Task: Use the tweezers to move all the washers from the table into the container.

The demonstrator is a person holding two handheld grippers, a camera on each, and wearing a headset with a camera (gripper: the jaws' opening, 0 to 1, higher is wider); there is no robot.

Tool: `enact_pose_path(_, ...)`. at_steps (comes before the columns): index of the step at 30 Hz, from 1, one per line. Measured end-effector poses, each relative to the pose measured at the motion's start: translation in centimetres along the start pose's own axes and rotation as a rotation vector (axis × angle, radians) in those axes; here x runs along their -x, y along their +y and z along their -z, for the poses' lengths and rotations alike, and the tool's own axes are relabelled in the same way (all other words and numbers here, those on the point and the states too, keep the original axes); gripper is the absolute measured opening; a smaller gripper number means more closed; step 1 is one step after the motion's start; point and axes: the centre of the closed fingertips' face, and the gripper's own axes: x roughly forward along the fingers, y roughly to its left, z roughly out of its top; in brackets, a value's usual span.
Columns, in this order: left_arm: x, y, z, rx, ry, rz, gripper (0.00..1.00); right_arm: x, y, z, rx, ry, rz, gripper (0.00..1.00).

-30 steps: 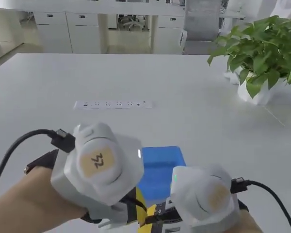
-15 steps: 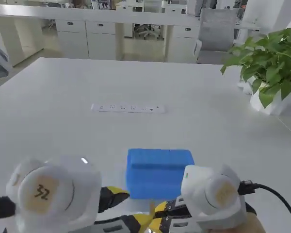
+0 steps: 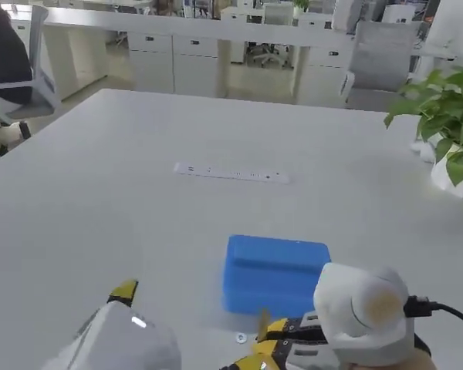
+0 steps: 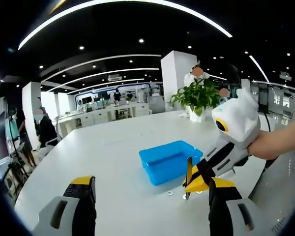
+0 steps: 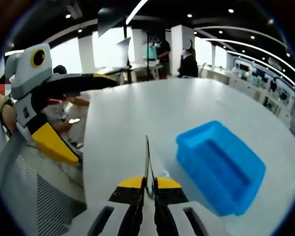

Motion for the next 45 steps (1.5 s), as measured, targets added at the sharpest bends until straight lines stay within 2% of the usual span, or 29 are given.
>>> enact_pose_path(1, 0.1, 0.2, -0.1, 0.033, -0.010, -0.005, 0.99, 0.0, 0.0, 0.0, -0.003, 0.000, 0.003, 0.04)
enact_pose_path(2, 0.2, 0.3, -0.2, 0.039, -0.021, -0.004, 0.98, -0.1, 0.0, 0.0, -0.004, 0.000, 0.007, 0.04)
enact_pose_path(4, 0.4, 0.3, -0.4, 0.013, -0.037, -0.009, 0.98, -0.1, 0.0, 0.0, -0.003, 0.003, 0.011, 0.04)
enact_pose_path(5, 0.4, 0.2, -0.2, 0.000, -0.039, -0.005, 0.98, 0.0, 0.0, 0.0, -0.007, 0.007, 0.014, 0.04)
enact_pose_path(7, 0.4, 0.1, 0.5, -0.009, -0.003, 0.003, 0.98, 0.0, 0.0, 0.1, -0.010, 0.015, 0.017, 0.04)
enact_pose_path(10, 0.6, 0.4, 0.3, -0.019, -0.021, -0.002, 0.97, 0.0, 0.3, 0.1, 0.009, 0.034, 0.029, 0.04)
enact_pose_path(13, 0.8, 0.7, 0.6, -0.025, -0.011, -0.004, 0.96, 0.0, 0.7, -0.1, 0.021, 0.041, 0.032, 0.04)
enact_pose_path(15, 1.0, 1.2, 0.7, -0.042, -0.012, -0.007, 0.96, -0.2, 0.8, -0.3, 0.041, 0.062, 0.043, 0.04)
enact_pose_path(17, 1.3, 2.1, 0.6, -0.032, -0.010, -0.024, 0.96, -0.5, 0.9, -0.9, 0.047, 0.061, 0.053, 0.04)
enact_pose_path(18, 1.4, 2.1, 0.5, -0.026, -0.012, -0.022, 0.95, -0.6, 0.9, -1.3, 0.045, 0.056, 0.055, 0.04)
enact_pose_path(22, 1.6, 1.9, -0.1, -0.024, -0.042, -0.004, 0.93, -1.7, 1.1, -3.0, 0.057, 0.036, 0.056, 0.04)
enact_pose_path(24, 1.5, 1.8, -0.6, 0.002, -0.059, 0.003, 0.93, -1.8, 0.8, -3.3, 0.046, 0.029, 0.063, 0.04)
enact_pose_path(26, 1.6, 1.7, -0.9, 0.006, -0.076, 0.001, 0.92, -1.7, 0.5, -3.6, 0.021, 0.015, 0.066, 0.04)
enact_pose_path(28, 1.6, 1.6, -1.1, 0.020, -0.066, -0.002, 0.90, -1.3, 0.1, -3.7, 0.008, 0.008, 0.071, 0.04)
enact_pose_path(30, 1.6, 1.2, -1.8, 0.069, -0.097, 0.019, 0.85, -1.0, -0.2, -3.7, 0.003, 0.005, 0.077, 0.04)
enact_pose_path(31, 1.7, 1.1, -2.1, 0.069, -0.109, 0.016, 0.84, -0.9, -0.4, -3.7, -0.002, 0.003, 0.080, 0.04)
enact_pose_path(37, 1.2, 0.8, -1.9, 0.068, -0.087, 0.016, 0.86, -0.6, -0.7, -3.5, -0.012, 0.003, 0.085, 0.04)
enact_pose_path(41, 1.0, 1.1, -2.5, 0.093, -0.104, 0.011, 0.86, -0.3, -0.8, -3.7, -0.023, -0.009, 0.076, 0.04)
enact_pose_path(45, 0.9, 1.2, -2.5, 0.091, -0.104, 0.005, 0.87, 0.4, -1.1, -4.1, -0.025, -0.021, 0.064, 0.04)
